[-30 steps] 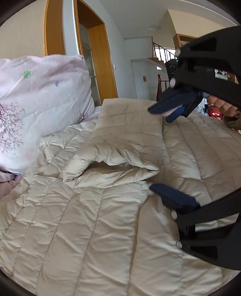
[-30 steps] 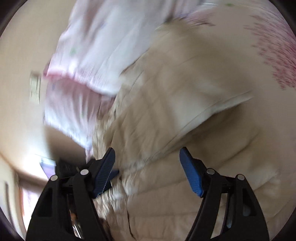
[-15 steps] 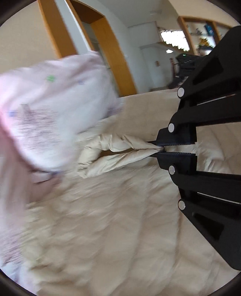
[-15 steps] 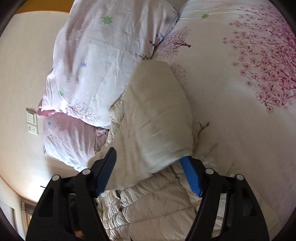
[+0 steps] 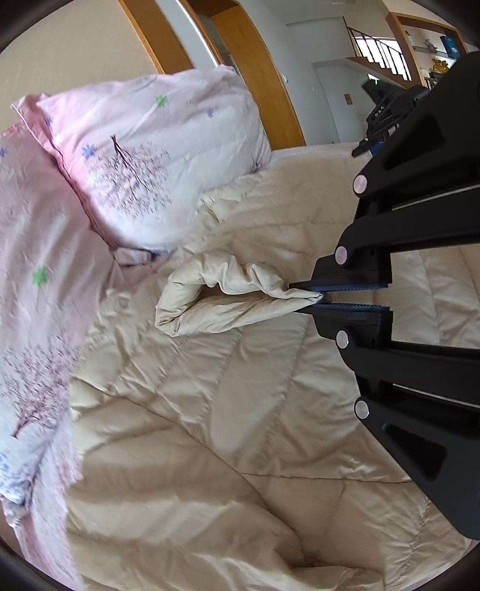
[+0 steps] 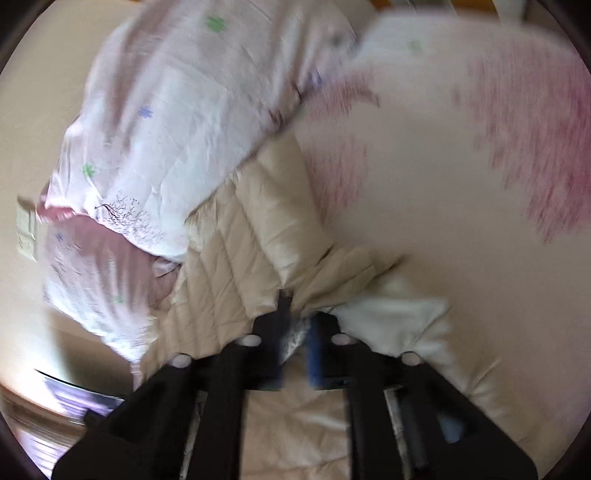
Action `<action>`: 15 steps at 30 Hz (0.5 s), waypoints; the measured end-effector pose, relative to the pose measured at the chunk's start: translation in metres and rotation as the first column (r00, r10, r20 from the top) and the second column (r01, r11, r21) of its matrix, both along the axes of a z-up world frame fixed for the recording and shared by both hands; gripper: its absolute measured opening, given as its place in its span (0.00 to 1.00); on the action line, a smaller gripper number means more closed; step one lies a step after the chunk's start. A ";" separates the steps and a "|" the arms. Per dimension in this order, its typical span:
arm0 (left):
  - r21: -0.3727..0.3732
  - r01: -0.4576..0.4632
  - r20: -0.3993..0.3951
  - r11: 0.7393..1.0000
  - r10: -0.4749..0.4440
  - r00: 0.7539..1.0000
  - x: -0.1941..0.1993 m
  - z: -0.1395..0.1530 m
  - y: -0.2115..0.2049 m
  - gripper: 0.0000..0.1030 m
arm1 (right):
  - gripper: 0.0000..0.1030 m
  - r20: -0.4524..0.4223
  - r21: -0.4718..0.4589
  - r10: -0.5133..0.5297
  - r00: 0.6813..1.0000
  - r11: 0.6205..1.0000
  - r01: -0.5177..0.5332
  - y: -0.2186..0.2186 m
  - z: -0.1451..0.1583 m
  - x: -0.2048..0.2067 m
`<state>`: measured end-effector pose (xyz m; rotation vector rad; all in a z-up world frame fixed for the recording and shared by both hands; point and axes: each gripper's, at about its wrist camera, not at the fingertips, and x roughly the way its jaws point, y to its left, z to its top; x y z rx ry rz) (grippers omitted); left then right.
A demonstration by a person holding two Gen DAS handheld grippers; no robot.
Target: Fold large clothes
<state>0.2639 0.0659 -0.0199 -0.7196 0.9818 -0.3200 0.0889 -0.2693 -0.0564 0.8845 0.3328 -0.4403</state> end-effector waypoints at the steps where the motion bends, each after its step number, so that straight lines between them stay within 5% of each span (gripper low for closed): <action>1: -0.002 0.010 -0.010 1.000 -0.010 1.000 0.000 -0.002 -0.002 0.04 | 0.07 -0.020 -0.038 -0.030 0.999 0.999 0.029 0.003 0.002 -0.002; 4: 0.020 0.048 -0.030 0.999 -0.048 0.998 -0.003 -0.007 -0.009 0.04 | 0.08 -0.153 -0.103 -0.101 0.983 0.991 0.086 0.005 -0.001 0.005; 6: 0.048 0.067 -0.039 0.997 -0.066 0.997 -0.002 -0.006 -0.015 0.05 | 0.17 -0.246 -0.148 -0.119 0.962 0.985 0.084 0.011 -0.002 0.010; 7: 0.060 0.069 -0.039 0.996 -0.066 0.997 -0.003 -0.006 -0.017 0.05 | 0.23 -0.272 -0.177 -0.136 0.953 0.980 0.089 0.017 -0.001 0.009; 9: 0.073 0.075 -0.042 0.995 -0.072 0.997 -0.003 -0.004 -0.016 0.10 | 0.49 -0.287 -0.248 -0.184 0.940 0.962 0.113 0.035 0.008 0.003; 12: 0.072 0.079 -0.031 0.994 -0.077 0.997 -0.010 0.002 -0.009 0.30 | 0.50 -0.251 -0.372 -0.165 0.954 0.926 0.063 0.078 0.030 0.000; 15: 0.103 0.066 0.020 0.992 -0.069 0.997 -0.028 0.015 0.002 0.47 | 0.47 -0.240 -0.429 0.011 0.971 0.896 -0.116 0.121 0.044 0.021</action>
